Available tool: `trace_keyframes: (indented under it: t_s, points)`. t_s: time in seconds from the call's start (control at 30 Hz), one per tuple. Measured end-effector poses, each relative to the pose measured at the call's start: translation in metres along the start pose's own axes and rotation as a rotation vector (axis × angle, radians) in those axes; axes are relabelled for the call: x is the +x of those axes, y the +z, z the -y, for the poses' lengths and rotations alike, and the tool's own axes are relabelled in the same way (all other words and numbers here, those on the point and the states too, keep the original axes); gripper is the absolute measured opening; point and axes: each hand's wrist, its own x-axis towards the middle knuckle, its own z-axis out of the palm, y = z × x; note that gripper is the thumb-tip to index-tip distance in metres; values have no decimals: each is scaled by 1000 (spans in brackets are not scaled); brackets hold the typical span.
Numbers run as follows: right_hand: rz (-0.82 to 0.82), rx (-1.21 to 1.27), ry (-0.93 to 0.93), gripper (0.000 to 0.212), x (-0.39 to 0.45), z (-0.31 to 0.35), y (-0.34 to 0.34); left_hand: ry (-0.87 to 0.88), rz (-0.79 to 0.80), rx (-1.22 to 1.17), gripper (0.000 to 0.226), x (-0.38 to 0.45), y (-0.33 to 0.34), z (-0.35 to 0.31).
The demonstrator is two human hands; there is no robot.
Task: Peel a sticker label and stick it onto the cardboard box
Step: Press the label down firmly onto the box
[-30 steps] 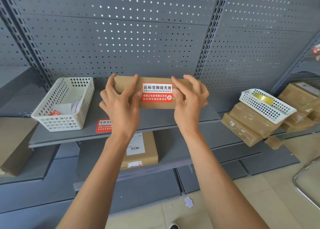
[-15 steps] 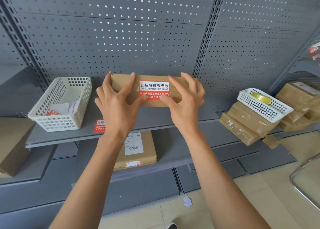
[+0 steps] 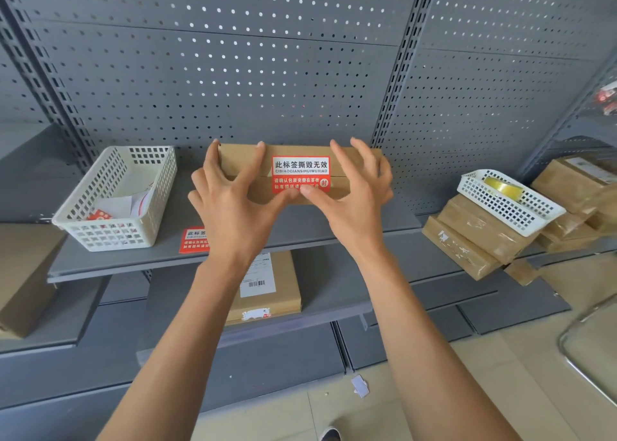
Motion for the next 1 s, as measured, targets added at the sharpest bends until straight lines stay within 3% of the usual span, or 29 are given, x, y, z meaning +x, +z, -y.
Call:
trace_keyframes:
  t_s: [0.2,0.37,0.5,0.63,1.0]
  points:
    - [70,7,-11,74,4,-5,-4,-19,7,-33,77,1,-1,6]
    - [102,80,-2,67,2,-11,-9,-12,27,-141,60,0,-6,14]
    - [1,215,46,46,2,-5,-5,-113,-35,-246,43,2,-6,9]
    - [-125,242,99,33,5,2,5,-146,-71,-236,42,4,-4,1]
    - [87,50,-13,63,-4,-13,1,-54,3,-178,61,0,-4,17]
